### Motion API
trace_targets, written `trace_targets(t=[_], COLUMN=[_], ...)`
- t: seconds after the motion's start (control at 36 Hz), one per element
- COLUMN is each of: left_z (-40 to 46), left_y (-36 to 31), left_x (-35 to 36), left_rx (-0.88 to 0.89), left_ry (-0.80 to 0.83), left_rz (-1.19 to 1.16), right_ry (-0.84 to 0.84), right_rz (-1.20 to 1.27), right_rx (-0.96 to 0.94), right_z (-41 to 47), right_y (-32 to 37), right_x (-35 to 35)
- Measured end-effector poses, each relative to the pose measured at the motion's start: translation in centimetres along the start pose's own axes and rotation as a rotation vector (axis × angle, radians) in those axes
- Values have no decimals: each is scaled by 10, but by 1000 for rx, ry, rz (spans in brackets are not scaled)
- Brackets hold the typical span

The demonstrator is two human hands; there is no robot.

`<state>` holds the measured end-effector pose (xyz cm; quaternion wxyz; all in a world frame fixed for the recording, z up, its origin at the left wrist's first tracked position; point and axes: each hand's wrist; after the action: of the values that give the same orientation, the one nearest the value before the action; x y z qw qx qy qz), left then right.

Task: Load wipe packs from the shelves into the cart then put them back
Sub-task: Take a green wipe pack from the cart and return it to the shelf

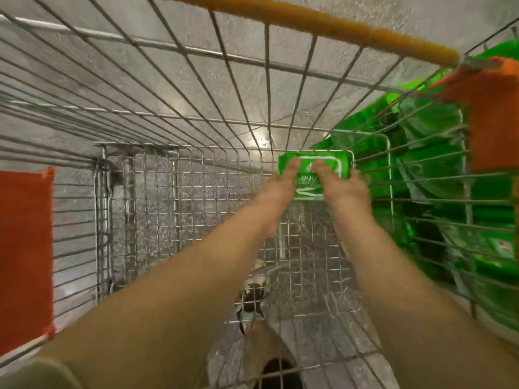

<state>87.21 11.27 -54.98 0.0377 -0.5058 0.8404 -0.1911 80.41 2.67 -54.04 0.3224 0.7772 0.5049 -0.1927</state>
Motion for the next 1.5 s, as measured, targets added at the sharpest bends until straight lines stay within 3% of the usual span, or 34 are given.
trace_targets(t=[0.36,0.67,0.81,0.94,1.06,1.25,1.5], left_z=[-60,-268,-348,-414,-458,-529,-600], left_y=[-18,-109,-114,-99,-77,-31,74], left_x=[-33,-68,-68,-59,-43,10,103], left_rx=[107,331,391,462,500,485,479], left_ry=[-72,253,361,438,522,733,968], left_rz=[-42,103,154,243,309,428,599], right_ry=[75,176,272,299,244,29,-258], right_rz=[197,506,793,833,854,926,1079], right_rx=[-75,-252,-341,-415,-489,-436,-535], right_z=[-96,-250,-314,-376,-415,-473,-536], right_y=[9,41,42,21,-10,-78,-212], right_x=[-28,-108,-142,-183,-210,-264,-345])
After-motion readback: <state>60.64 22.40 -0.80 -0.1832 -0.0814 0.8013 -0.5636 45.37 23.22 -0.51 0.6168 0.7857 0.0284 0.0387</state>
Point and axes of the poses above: each hand's wrist, its own z-axis towards the middle knuckle, its own x-axis out of the palm, y = z × x, and after that the axes turned 13 degrees about -z, right-handed
